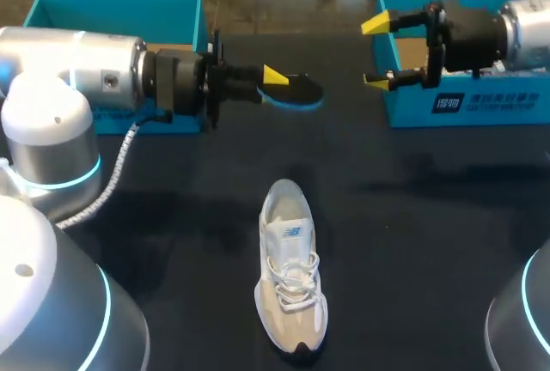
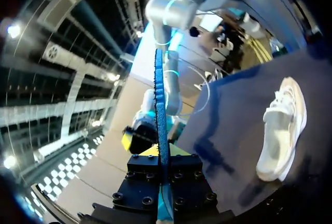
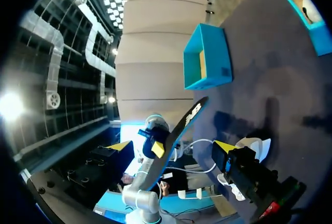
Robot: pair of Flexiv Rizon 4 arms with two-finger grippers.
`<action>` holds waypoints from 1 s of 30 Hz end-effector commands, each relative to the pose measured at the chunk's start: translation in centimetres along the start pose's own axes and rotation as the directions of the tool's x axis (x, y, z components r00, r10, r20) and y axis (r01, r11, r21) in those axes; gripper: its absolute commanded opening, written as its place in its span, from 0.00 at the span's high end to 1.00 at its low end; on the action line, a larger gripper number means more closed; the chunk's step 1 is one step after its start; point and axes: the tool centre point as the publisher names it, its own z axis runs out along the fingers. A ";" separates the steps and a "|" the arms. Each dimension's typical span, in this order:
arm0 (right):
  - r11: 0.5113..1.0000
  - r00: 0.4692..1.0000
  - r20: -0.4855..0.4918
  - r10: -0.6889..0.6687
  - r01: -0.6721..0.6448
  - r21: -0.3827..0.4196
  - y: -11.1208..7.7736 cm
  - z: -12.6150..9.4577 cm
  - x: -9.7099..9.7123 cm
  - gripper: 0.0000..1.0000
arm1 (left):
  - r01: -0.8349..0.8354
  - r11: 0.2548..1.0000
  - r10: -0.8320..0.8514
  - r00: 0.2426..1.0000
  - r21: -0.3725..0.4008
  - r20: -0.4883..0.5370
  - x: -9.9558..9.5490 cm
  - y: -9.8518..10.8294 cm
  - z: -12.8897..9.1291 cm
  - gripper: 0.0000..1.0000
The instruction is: Take the shoe out of the shoebox, open the shoe tongue, remove and reinsert the insole, then place the shoe into the shoebox
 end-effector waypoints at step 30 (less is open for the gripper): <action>1.000 1.000 -0.009 -0.001 0.001 -0.023 -1.4 -0.9 -0.5 0.00 | 0.995 -0.104 -0.983 -0.103 0.000 -0.155 -0.9 0.2 -0.1 1.00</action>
